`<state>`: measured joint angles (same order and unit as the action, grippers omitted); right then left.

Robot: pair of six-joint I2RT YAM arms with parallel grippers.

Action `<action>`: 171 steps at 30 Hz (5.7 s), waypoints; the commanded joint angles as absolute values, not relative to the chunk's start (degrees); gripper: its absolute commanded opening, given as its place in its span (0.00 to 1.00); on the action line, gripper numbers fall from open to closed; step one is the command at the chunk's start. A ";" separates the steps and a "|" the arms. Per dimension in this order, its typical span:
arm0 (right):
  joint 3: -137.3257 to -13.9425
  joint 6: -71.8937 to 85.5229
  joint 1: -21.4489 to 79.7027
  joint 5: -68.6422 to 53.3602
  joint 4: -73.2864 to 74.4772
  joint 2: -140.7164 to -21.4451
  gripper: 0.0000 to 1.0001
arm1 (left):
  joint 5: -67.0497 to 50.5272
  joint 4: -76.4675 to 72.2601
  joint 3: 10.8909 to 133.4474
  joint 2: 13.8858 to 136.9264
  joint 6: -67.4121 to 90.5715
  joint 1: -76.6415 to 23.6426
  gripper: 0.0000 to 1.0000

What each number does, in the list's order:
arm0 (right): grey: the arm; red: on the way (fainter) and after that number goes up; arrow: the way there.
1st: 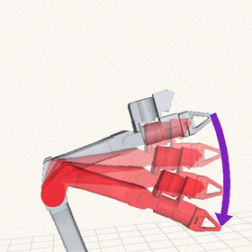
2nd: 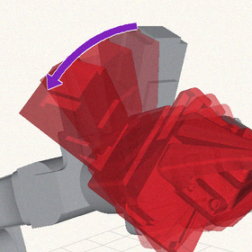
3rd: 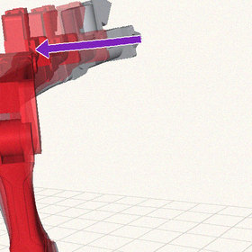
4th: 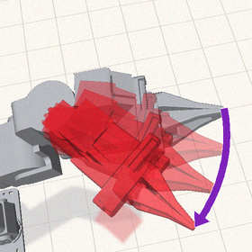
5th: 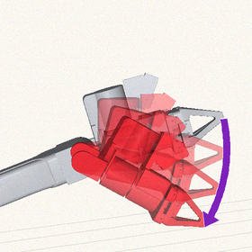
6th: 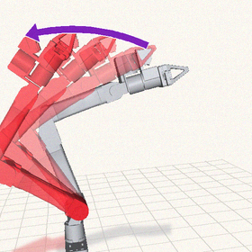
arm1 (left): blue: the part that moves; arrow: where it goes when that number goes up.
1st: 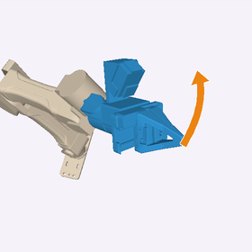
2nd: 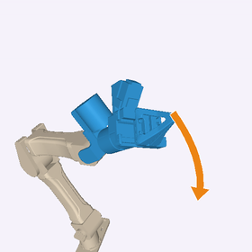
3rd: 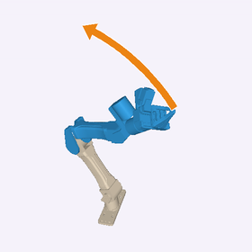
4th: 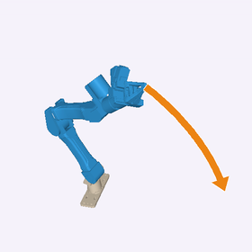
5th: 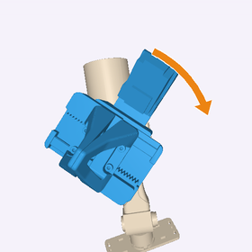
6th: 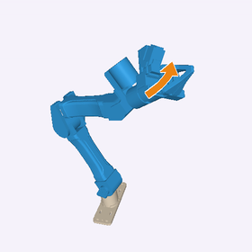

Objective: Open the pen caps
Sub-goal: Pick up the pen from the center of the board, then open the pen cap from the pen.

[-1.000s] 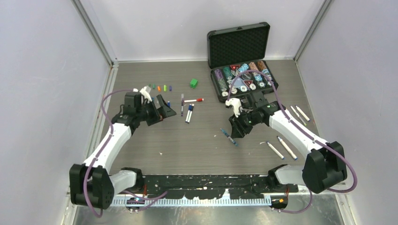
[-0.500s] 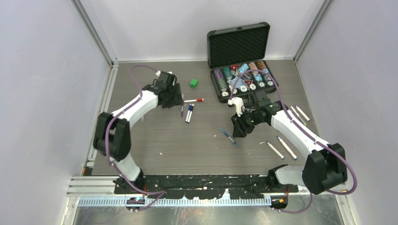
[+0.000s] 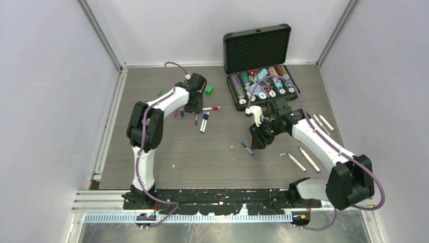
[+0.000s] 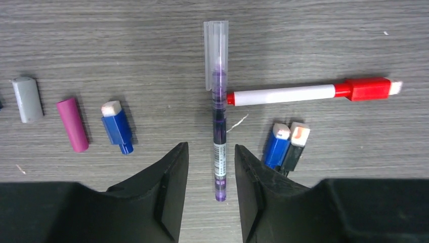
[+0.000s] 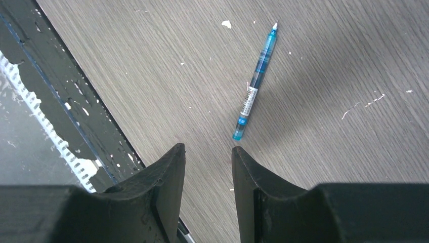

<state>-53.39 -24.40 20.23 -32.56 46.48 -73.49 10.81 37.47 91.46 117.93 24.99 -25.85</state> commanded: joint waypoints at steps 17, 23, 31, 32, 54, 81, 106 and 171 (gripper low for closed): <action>-55.71 -25.71 20.10 -33.22 47.03 -73.43 0.44 | 11.80 39.80 95.36 124.15 21.98 -26.10 0.27; -55.72 -25.76 20.13 -33.50 47.18 -73.13 0.44 | 11.32 39.73 94.55 123.16 21.99 -26.10 0.09; -55.81 -25.84 20.08 -34.19 47.53 -73.30 0.44 | 11.96 36.00 91.30 112.04 21.39 -26.10 0.00; -55.81 -25.87 20.12 -34.27 47.57 -73.30 0.44 | 11.89 35.37 90.67 110.31 21.44 -26.10 0.00; -51.41 -1.64 18.30 -61.13 24.91 -68.92 0.47 | -7.46 -20.83 39.45 64.39 55.33 -34.10 0.00; -46.95 19.13 18.18 -61.52 8.07 -72.21 0.38 | 10.37 -39.99 40.40 76.77 58.04 -55.17 0.00; -47.58 11.81 19.61 -59.82 13.71 -70.33 0.00 | 7.82 -25.05 49.64 74.15 59.87 -47.90 0.57; -52.83 -3.05 25.88 -50.36 29.69 -76.68 0.00 | 13.62 5.93 81.78 80.07 48.35 -25.92 0.00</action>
